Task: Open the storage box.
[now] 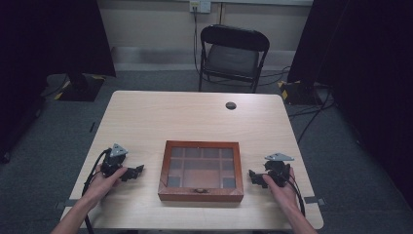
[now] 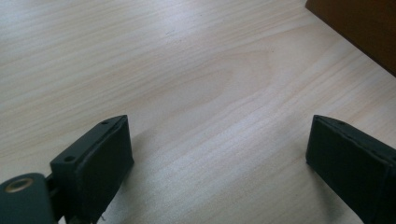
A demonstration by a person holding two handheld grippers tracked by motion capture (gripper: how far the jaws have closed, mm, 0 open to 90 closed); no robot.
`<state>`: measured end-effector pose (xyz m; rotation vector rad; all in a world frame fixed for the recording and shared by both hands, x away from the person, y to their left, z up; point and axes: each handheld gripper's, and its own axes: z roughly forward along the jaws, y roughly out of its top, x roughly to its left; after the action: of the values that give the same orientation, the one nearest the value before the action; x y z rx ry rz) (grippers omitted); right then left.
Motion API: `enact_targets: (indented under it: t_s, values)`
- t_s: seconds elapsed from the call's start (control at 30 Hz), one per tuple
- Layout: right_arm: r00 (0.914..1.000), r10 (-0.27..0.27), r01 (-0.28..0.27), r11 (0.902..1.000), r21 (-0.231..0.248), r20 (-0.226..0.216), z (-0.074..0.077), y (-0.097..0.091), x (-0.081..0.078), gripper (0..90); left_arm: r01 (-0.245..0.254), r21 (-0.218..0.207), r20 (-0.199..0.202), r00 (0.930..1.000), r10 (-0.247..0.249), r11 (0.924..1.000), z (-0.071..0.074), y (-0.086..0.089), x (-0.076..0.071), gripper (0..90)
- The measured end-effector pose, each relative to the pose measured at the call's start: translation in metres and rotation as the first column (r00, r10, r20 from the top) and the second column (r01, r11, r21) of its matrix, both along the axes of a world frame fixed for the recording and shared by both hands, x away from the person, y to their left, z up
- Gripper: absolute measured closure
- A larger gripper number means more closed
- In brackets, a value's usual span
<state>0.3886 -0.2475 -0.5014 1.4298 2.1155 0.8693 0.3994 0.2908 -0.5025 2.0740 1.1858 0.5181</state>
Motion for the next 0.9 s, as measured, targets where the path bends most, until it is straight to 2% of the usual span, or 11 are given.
enact_targets:
  t_s: [0.1, 0.17, 0.2, 0.4, 0.53, 0.57, 0.63, 0.67, 0.7, 0.77, 0.9]
  values:
    - [1.0, 0.001, -0.001, 1.0, 0.0, -0.001, 0.0, 0.0, 0.0, 0.0, -0.008, 0.006, -0.004, 1.0, 0.008, 0.9999, 0.0, 0.0, 0.0, 4.9]
    - [1.0, 0.001, -0.001, 1.0, 0.0, -0.001, 0.0, 0.0, 0.0, 0.0, -0.012, 0.0, -0.004, 0.9999, 0.012, 0.9999, 0.0, 0.0, 0.0, 4.8]
    - [1.0, 0.003, -0.003, 1.0, -0.001, 0.0, 0.0, 0.0, 0.0, 0.0, -0.034, -0.007, -0.005, 0.9994, 0.034, 0.9994, -0.001, -0.002, -0.001, 4.1]
    - [1.0, 0.006, -0.006, 1.0, -0.001, 0.0, 0.0, 0.0, 0.0, 0.0, -0.052, -0.015, -0.013, 0.9986, 0.052, 0.9985, -0.001, -0.002, -0.002, 2.8]
    - [1.0, 0.007, -0.007, 1.0, -0.001, 0.001, 0.0, 0.0, 0.001, 0.0, -0.062, -0.008, -0.025, 0.9977, 0.062, 0.998, 0.001, -0.002, -0.002, 3.0]
    - [1.0, 0.007, -0.007, 1.0, -0.001, 0.001, 0.0, 0.0, 0.001, 0.0, -0.057, 0.01, -0.032, 0.9978, 0.058, 0.9983, 0.002, 0.0, -0.002, 3.4]
    - [0.9999, 0.011, -0.011, 0.9999, -0.001, 0.001, 0.0, -0.001, 0.001, 0.0, -0.083, -0.007, -0.029, 0.9962, 0.082, 0.9966, 0.004, 0.002, -0.003, 11.6]
    - [1.0, 0.008, -0.008, 1.0, -0.001, -0.002, 0.0, -0.001, 0.001, 0.0, -0.076, -0.025, -0.031, 0.9967, 0.075, 0.9968, 0.005, 0.004, -0.003, 15.3]
    - [1.0, 0.008, -0.008, 1.0, -0.001, -0.002, 0.0, -0.001, 0.001, 0.0, -0.076, -0.025, -0.031, 0.9967, 0.075, 0.9968, 0.005, 0.004, -0.003, 17.5]
    - [1.0, 0.008, -0.008, 1.0, -0.001, -0.002, 0.0, -0.001, 0.001, 0.0, -0.078, -0.035, -0.05, 0.9958, 0.076, 0.9963, 0.007, 0.004, -0.003, 16.7]
    - [1.0, 0.008, -0.008, 1.0, -0.001, -0.002, 0.0, -0.001, 0.001, 0.0, -0.054, -0.022, -0.044, 0.9976, 0.053, 0.9983, 0.012, -0.001, -0.004, 17.5]
